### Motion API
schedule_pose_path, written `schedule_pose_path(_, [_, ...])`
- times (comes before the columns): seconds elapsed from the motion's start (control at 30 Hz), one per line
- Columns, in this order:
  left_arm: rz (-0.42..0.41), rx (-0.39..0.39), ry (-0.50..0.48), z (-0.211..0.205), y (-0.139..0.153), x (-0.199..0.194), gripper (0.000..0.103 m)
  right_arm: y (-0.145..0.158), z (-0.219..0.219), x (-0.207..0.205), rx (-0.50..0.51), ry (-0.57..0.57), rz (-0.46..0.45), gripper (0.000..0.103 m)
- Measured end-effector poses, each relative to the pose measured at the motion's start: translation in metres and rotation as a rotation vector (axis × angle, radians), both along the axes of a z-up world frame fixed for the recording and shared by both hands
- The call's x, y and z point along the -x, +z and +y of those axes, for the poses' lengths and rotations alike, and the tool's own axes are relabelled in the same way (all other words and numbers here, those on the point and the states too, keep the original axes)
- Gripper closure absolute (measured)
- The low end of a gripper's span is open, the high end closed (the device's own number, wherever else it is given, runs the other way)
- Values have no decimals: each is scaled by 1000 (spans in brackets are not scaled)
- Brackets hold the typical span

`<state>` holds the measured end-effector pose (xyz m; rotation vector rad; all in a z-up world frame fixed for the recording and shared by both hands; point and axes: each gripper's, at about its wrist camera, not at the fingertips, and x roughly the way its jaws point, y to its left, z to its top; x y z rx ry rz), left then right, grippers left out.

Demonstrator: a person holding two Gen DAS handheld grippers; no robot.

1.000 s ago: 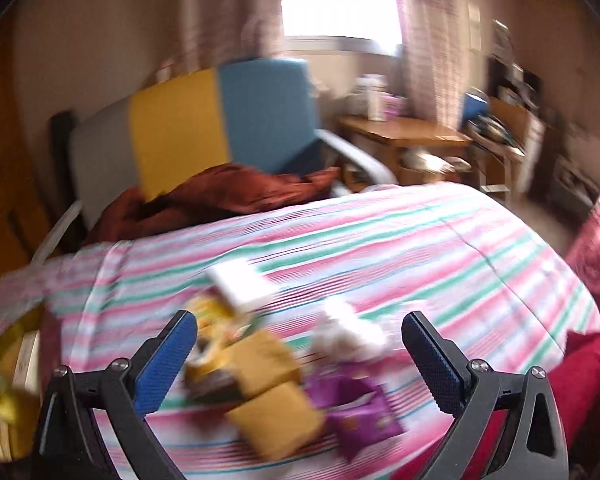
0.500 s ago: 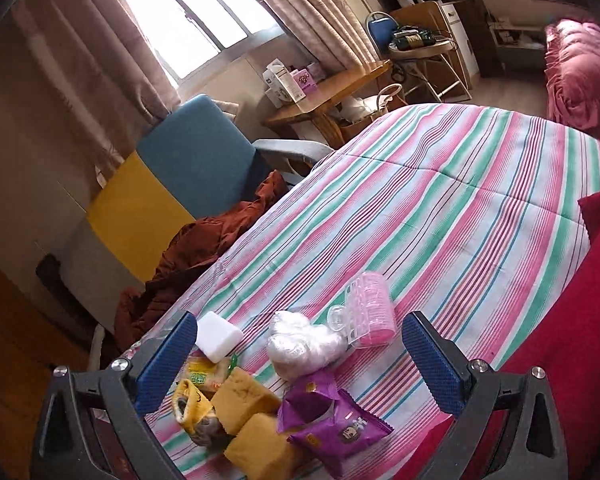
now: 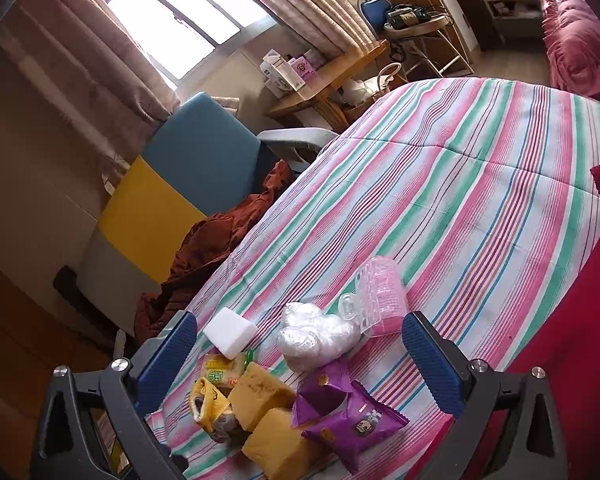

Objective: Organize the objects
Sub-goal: 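Grasp the yellow knitted pouch with the left tool while the right tool grasps the pink hair roller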

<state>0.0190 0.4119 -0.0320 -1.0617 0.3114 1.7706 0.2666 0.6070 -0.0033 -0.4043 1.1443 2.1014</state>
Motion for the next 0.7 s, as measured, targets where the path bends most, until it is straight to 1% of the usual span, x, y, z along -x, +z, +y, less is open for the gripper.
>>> schedule_pose_path(0.07, [-39,0,10,11,-6,7,20,0,0,2,-2,9,-5,0])
schedule_pose_path(0.2, [-71,-9,28,29,-12,15,20,-1,0,3,-2,13,-16,0])
schedule_pose_path(0.27, [-90,-1,29,38,-18,19,20,-1,0,4,-1,16,-19,0])
schedule_pose_path(0.3, [-114,7,28,43,-24,22,21,-2,0,4,0,16,-21,0])
schedule_pose_path(0.33, [-157,16,29,47,-31,25,25,-2,0,4,1,16,-24,0])
schedule_pose_path(0.37, [-178,23,37,49,-36,27,40,-2,1,4,3,15,-26,0])
schedule_pose_path(0.4, [-201,24,43,49,-41,29,44,-3,1,4,5,13,-29,0])
schedule_pose_path(0.47, [-252,-5,44,45,-46,32,49,-3,1,4,7,1,-39,0])
schedule_pose_path(0.5, [-253,-14,41,41,-45,31,51,-3,1,4,7,-3,-43,0])
schedule_pose_path(0.57, [-236,-29,30,34,-41,27,58,-4,2,4,7,-8,-56,0])
schedule_pose_path(0.63, [-230,-33,25,27,-37,25,61,-3,1,5,2,-11,-77,0])
schedule_pose_path(0.7, [-224,-37,28,17,-33,24,61,-3,3,7,6,-8,-102,0])
